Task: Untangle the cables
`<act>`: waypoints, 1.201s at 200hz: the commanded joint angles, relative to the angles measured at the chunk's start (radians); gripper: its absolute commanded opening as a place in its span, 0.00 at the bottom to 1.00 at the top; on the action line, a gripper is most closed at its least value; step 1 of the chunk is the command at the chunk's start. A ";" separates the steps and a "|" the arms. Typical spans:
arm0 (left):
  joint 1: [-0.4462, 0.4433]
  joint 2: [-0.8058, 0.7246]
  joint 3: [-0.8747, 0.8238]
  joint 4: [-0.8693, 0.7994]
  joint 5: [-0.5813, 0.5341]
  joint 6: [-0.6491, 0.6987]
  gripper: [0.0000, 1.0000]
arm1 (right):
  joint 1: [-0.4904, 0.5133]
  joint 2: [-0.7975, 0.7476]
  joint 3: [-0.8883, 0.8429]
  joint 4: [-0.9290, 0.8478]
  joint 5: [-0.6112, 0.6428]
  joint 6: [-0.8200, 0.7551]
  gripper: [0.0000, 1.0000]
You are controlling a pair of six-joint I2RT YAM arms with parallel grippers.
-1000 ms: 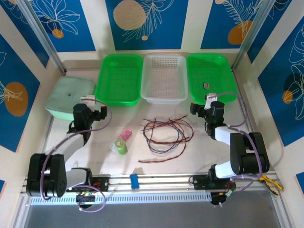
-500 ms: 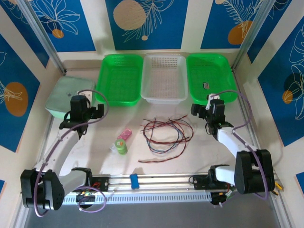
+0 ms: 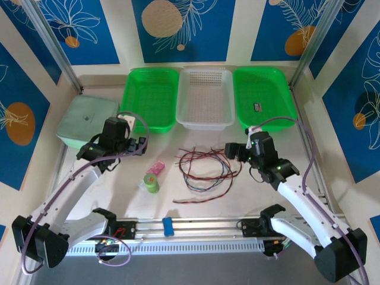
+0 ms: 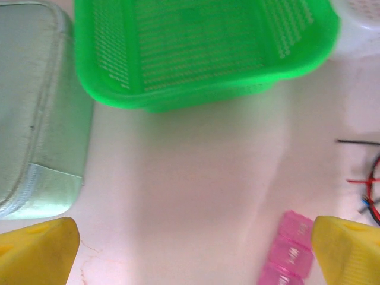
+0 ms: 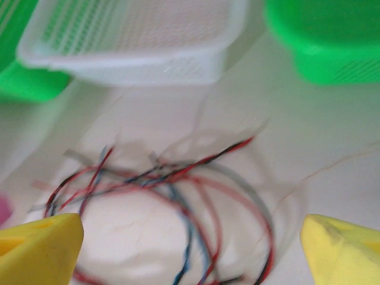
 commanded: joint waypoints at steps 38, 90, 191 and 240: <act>-0.119 0.007 0.086 -0.146 -0.060 -0.063 1.00 | 0.285 0.064 0.095 -0.424 0.070 0.566 0.90; -0.150 0.014 0.072 -0.132 -0.068 -0.066 1.00 | 0.437 0.140 0.111 -0.503 -0.010 1.309 0.78; -0.152 -0.030 -0.008 -0.101 -0.007 -0.072 1.00 | 0.682 0.483 0.218 -0.395 -0.045 1.963 0.60; -0.152 -0.054 -0.018 -0.070 0.009 -0.065 1.00 | 0.716 0.613 0.216 -0.174 -0.064 2.042 0.45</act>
